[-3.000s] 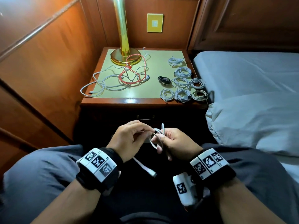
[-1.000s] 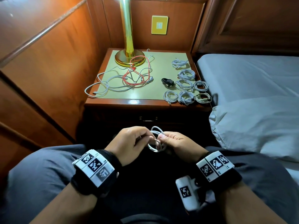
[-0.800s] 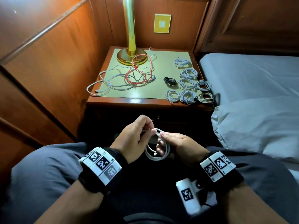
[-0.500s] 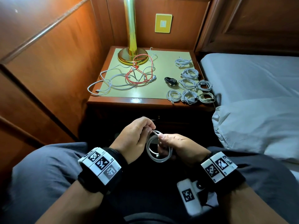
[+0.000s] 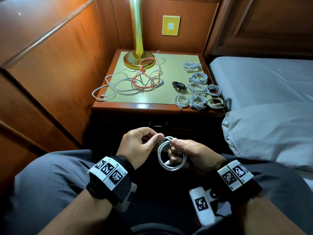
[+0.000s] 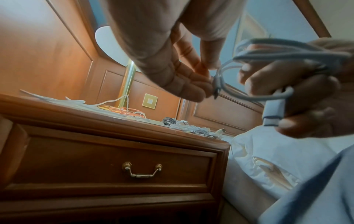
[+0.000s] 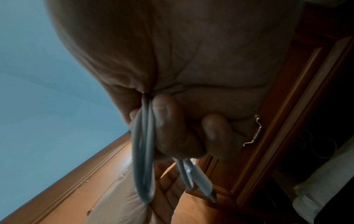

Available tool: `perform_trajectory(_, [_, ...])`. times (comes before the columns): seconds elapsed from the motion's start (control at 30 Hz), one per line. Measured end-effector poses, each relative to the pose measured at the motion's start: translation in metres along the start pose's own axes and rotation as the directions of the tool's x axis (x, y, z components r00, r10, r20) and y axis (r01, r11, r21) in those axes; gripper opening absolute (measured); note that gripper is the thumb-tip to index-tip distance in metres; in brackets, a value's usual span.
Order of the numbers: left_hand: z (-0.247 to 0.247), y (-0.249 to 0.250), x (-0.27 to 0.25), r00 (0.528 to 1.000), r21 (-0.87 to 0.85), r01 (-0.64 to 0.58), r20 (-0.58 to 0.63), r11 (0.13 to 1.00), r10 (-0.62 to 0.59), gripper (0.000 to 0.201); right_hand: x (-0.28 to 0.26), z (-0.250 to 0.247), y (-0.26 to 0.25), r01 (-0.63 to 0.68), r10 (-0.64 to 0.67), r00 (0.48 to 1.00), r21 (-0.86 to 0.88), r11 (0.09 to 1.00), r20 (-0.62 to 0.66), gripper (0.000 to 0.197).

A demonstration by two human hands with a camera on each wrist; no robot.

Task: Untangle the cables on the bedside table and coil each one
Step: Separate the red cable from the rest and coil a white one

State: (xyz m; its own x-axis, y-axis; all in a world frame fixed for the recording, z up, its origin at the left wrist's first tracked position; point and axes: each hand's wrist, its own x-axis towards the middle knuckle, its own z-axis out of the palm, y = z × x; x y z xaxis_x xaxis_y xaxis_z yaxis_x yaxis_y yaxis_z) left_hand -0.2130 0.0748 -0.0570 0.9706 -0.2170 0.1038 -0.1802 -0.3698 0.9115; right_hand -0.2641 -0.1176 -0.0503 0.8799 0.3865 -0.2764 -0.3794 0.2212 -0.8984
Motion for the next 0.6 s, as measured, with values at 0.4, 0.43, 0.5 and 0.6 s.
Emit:
perform_trajectory(0.4, [0.0038, 0.0036, -0.0027, 0.999, -0.241, 0.020, 0.046, 0.970, -0.009, 0.008, 0.0022, -0.0009, 0.0015, 0.010, -0.013, 0.999, -0.084, 0.996, -0.031, 0.038])
perform_trajectory(0.43, [0.0040, 0.0038, -0.0027, 0.999, -0.251, 0.007, 0.039, 0.968, 0.002, 0.007, 0.0028, -0.0001, 0.0025, 0.010, -0.014, 0.999, -0.086, 0.996, -0.041, 0.038])
perform_trajectory(0.5, [0.0047, 0.0053, -0.0035, 0.998, -0.285, 0.001, 0.056, 0.958, 0.015, 0.010, 0.0030, 0.0010, 0.0040, 0.012, -0.017, 0.998, -0.086, 0.996, -0.054, 0.039])
perform_trajectory(0.6, [0.0050, 0.0064, -0.0064, 0.986, -0.327, 0.036, 0.168, 0.944, 0.021, 0.029, 0.0033, -0.0005, 0.0039, 0.023, -0.027, 0.999, -0.094, 0.995, -0.044, 0.039])
